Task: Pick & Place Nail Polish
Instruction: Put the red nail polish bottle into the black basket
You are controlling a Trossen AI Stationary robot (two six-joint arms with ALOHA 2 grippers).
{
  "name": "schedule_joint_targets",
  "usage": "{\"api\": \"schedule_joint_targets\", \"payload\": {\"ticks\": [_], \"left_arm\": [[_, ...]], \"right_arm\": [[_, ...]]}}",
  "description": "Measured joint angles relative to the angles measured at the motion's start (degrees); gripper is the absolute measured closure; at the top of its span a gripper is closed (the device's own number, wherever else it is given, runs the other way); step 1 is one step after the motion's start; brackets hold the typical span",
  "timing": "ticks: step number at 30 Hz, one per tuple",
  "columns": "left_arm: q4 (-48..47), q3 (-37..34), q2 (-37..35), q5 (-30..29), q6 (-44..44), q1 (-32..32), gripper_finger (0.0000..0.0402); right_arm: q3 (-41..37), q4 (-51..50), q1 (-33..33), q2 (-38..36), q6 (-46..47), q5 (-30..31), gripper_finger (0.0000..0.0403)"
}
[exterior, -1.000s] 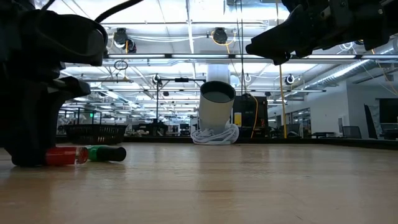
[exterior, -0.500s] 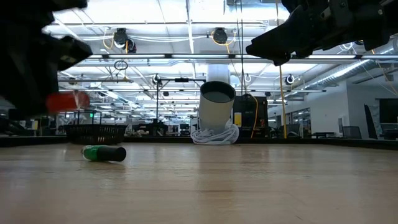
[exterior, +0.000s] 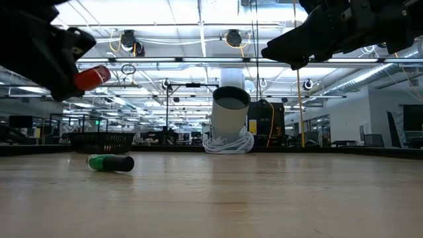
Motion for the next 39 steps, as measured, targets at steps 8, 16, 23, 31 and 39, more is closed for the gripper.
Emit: {"api": "schedule_joint_targets", "payload": {"ticks": [8,16,23,31,39], "left_arm": [[14.9,-16.6,-16.0,-6.4,2.0,3.3,0.0367],[30.7,-29.4,-32.0,-7.8,12.3,8.7,0.0367],[49.0,-39.0,-40.2,2.8,17.5,13.2,0.0367],[54.5,-41.3,-40.5,22.1,7.6,16.2,0.0367],[61.2,-41.3,-40.5,32.8,10.7,16.2,0.0367]], "right_arm": [[0.0,0.0,0.0,0.0,0.0,0.0,0.0257],[0.0,0.0,0.0,0.0,0.0,0.0,0.0257],[0.0,0.0,0.0,0.0,0.0,0.0,0.0257],[0.0,0.0,0.0,0.0,0.0,0.0,0.0257],[0.0,0.0,0.0,0.0,0.3,0.0,0.0257]]}}
